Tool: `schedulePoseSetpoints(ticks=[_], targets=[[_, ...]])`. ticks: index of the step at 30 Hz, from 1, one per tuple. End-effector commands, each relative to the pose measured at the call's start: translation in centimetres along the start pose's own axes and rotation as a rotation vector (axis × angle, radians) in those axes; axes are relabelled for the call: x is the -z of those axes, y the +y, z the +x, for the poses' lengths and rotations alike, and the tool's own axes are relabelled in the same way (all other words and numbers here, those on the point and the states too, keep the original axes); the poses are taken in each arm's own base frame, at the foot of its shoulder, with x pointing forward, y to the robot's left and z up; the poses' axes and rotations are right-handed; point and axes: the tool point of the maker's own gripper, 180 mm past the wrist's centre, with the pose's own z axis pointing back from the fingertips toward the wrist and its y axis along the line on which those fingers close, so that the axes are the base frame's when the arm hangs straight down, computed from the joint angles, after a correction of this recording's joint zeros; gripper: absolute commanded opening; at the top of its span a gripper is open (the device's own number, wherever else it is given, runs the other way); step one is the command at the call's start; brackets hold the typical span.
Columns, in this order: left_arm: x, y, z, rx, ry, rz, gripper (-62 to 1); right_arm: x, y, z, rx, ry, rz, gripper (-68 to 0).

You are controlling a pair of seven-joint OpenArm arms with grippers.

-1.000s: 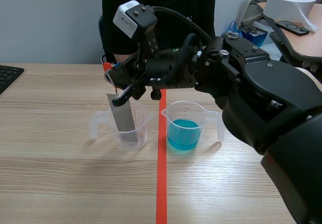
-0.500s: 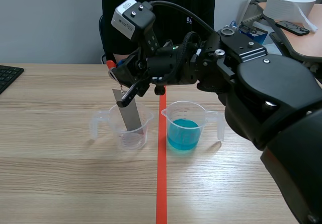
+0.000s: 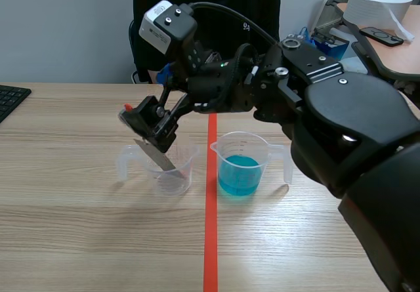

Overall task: Do the redox reaction experiment.
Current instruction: 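Put the plate into the left beaker, then return to the home posture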

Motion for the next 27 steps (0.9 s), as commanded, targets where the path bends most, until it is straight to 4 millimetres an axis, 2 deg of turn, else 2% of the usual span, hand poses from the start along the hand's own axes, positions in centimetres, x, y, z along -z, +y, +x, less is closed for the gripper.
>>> schedulePoseSetpoints(ticks=[1, 7, 14, 21, 27], targets=[[-0.1, 0.3, 0.4, 0.006, -0.018, 0.004, -56.9, 0.2, 0.4, 1.8, -0.013, -0.054, 0.027, 0.4], [0.0, 0.3, 0.5, 0.007, -0.022, 0.006, -56.9, 0.3, 1.7, 2.0, 0.055, -0.105, 0.056, 0.4], [0.3, 0.6, 0.6, 0.019, -0.032, 0.0, -56.8, -1.0, 2.8, 2.1, 0.099, -0.146, 0.069, 0.4], [0.2, 0.9, 0.7, 0.037, -0.039, -0.026, -56.8, -4.5, 4.4, 2.4, 0.051, -0.168, 0.057, 0.4], [-0.8, 0.6, 2.3, 0.05, -0.084, -0.09, -56.6, -8.6, 4.6, 1.4, 0.068, -0.152, -0.022, 0.4]])
